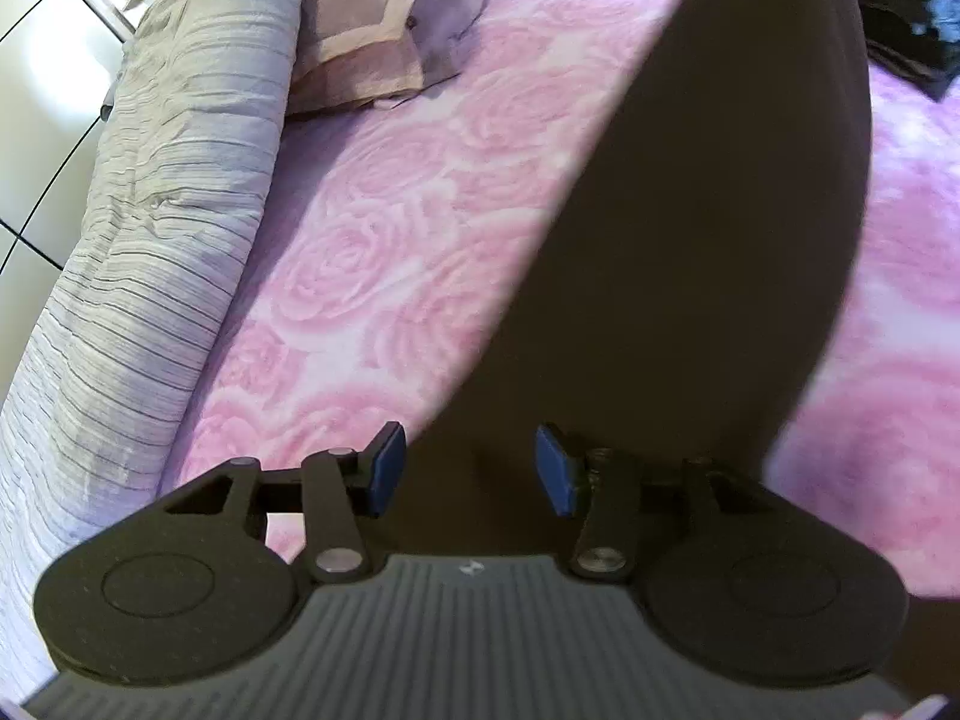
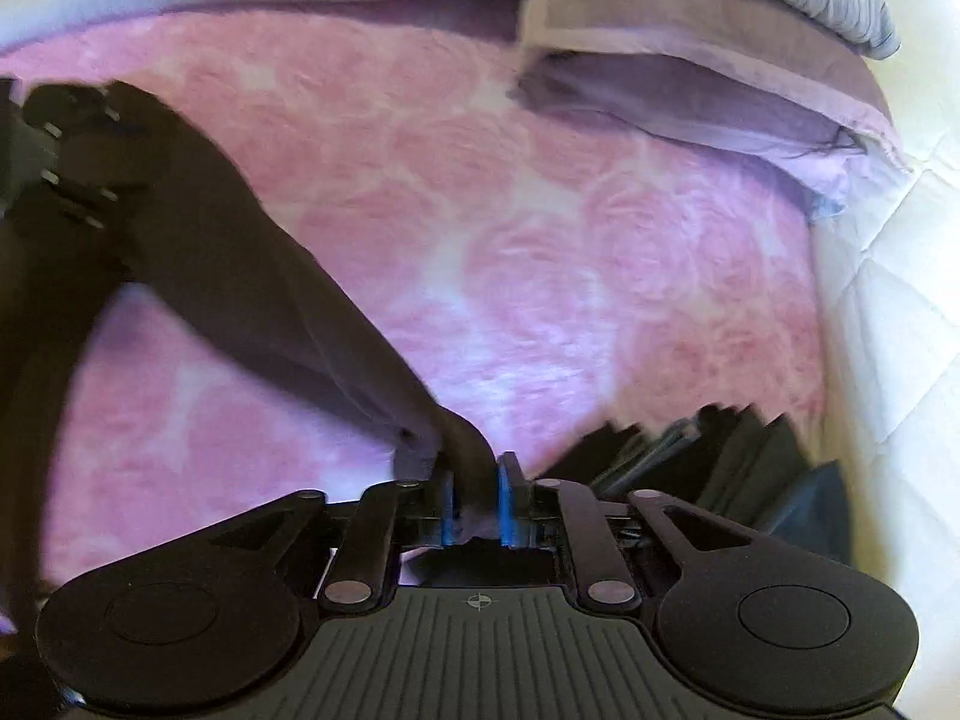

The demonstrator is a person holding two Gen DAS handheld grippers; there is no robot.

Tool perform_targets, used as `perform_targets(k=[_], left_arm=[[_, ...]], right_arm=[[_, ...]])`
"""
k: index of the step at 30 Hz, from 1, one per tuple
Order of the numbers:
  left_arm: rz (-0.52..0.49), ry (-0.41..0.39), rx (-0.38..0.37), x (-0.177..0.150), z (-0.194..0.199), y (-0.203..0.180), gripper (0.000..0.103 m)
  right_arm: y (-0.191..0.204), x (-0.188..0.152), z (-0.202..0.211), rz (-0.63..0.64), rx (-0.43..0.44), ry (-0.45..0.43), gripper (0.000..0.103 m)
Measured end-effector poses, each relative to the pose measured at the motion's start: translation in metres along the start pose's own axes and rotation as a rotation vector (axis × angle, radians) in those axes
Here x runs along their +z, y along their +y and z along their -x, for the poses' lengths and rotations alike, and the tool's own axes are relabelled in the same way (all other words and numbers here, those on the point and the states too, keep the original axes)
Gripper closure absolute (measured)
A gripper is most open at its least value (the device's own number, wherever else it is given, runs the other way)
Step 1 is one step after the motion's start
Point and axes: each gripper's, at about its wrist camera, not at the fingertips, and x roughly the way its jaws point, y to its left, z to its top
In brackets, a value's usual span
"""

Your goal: Fold clothes

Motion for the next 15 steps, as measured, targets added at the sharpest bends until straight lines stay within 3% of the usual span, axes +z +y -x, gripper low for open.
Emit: perform_targets(k=[2, 5, 9, 12, 15], left_arm=[[0.015, 0.016, 0.012, -0.001, -0.01, 0.006, 0.059], [0.031, 0.04, 0.03, -0.003, -0.024, 0.013, 0.059], [0.019, 0.042, 0.028, -0.007, -0.029, 0.011, 0.059], [0.02, 0.031, 0.02, -0.01, -0.027, 0.009, 0.059], [0.039, -0.016, -0.022, -0.011, -0.002, 0.0, 0.059]], right_arm=[[0.006, 0.008, -0.02, 0.035, -0.111, -0.016, 0.046], [0.02, 0.009, -0.039, 0.002, -0.123, -0.069, 0.035], [0.039, -0.009, -0.046, -0.05, -0.108, -0.157, 0.035], [0.051, -0.03, -0.051, -0.159, -0.002, -0.22, 0.035], [0.075, -0.053, -0.071, -0.198, 0.065, -0.218, 0.035]])
